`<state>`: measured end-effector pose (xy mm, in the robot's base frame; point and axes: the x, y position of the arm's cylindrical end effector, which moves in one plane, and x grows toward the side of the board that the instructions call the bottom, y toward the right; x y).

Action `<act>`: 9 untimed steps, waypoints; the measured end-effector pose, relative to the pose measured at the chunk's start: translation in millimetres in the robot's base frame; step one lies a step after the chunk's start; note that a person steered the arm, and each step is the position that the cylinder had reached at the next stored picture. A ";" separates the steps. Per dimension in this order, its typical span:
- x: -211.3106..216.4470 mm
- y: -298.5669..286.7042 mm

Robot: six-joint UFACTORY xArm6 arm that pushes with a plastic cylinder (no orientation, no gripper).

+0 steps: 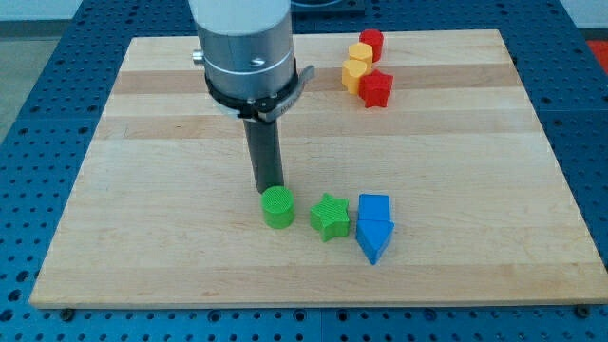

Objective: Move your arm towards the blue triangle

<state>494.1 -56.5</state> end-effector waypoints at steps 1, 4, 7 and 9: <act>6.3 13.2; 18.4 -80.7; 89.2 -23.1; 86.1 53.4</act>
<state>580.2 -3.1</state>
